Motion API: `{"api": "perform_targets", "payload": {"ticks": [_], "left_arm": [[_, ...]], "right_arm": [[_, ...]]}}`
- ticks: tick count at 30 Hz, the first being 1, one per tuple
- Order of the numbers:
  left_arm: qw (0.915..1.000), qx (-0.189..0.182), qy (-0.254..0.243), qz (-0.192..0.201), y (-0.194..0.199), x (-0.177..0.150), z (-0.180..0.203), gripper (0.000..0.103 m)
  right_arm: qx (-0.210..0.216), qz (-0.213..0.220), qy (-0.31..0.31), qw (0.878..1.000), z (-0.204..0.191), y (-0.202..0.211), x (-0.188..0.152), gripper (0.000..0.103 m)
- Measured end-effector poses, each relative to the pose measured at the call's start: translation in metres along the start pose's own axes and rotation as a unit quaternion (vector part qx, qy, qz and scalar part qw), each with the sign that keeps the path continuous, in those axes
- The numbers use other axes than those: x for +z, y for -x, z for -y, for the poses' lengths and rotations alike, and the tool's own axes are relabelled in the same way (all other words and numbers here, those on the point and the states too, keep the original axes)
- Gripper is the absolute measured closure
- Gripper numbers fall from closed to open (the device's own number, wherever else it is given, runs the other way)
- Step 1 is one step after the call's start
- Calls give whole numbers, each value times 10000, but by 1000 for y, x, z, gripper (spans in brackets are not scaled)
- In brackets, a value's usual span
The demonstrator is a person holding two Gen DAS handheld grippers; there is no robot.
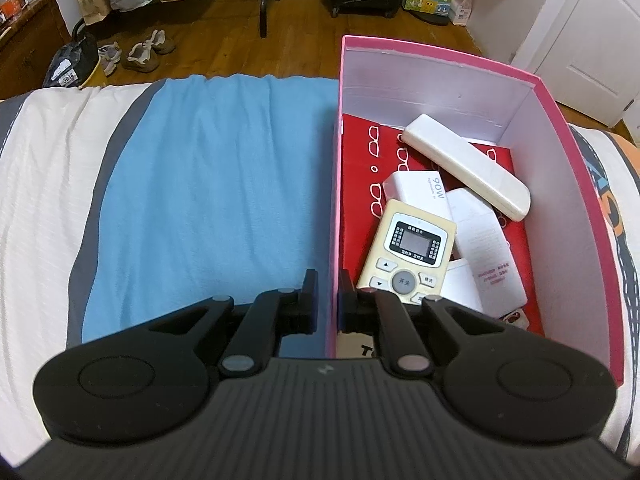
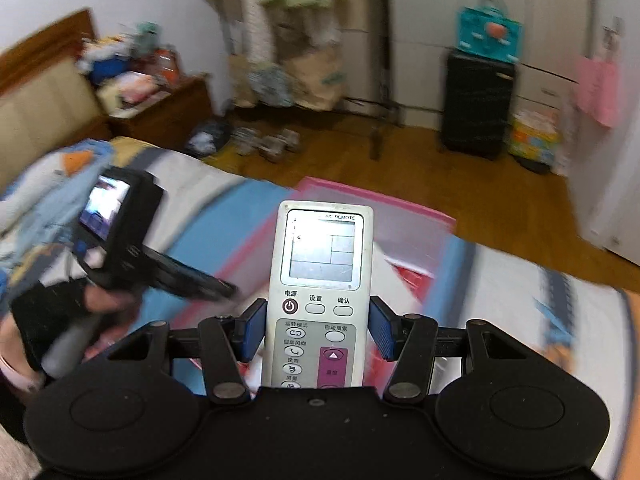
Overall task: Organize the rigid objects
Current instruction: 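Carry the white remote into the pink box and open the right gripper, then move the right gripper down to the silver key on the bedspread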
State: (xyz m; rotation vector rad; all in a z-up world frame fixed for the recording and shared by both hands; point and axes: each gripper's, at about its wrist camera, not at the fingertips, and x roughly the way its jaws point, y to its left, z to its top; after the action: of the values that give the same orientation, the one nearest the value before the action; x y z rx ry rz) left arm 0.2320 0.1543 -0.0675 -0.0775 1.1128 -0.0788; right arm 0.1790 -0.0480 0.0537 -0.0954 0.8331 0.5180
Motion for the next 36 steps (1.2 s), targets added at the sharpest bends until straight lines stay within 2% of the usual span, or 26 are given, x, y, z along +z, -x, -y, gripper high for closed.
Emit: {"api": "perform_targets", "payload": {"ticks": [2, 5, 9, 12, 15, 18, 22, 27, 33, 36], "left_arm": [[10000, -72, 47, -10, 0, 0, -2, 94], [9998, -165, 100, -4, -1, 0, -4, 94], [9997, -211, 95, 14, -1, -1, -6, 94], [9994, -317, 159, 0, -1, -1, -10, 94], [9994, -328, 131, 20, -1, -1, -9, 94], [9993, -346, 153, 3, -4, 0, -10, 94], [9993, -323, 168, -31, -8, -1, -9, 94], [9996, -233, 138, -28, -6, 0, -7, 94], [10000, 64, 30, 3, -5, -1, 2, 94], [9998, 29, 192, -19, -5, 0, -1, 94]], "right_arm": [[127, -36, -18, 9999, -7, -22, 7, 44], [-126, -136, 332, 9993, -20, -61, 15, 44], [-256, -651, 175, 9974, -16, -117, 24, 44], [-617, -968, 456, 9923, -15, -154, 26, 44], [-861, -1183, 628, 9872, -12, -177, 26, 44], [-803, -1237, 577, 9874, -4, -187, 25, 44], [-702, -867, 167, 9936, 6, -170, 31, 44], [-486, -436, -104, 9978, 14, -117, 31, 44], [-747, 158, 70, 9971, 25, -38, 18, 41], [-793, 285, 50, 9964, 42, -10, 3, 41]]}}
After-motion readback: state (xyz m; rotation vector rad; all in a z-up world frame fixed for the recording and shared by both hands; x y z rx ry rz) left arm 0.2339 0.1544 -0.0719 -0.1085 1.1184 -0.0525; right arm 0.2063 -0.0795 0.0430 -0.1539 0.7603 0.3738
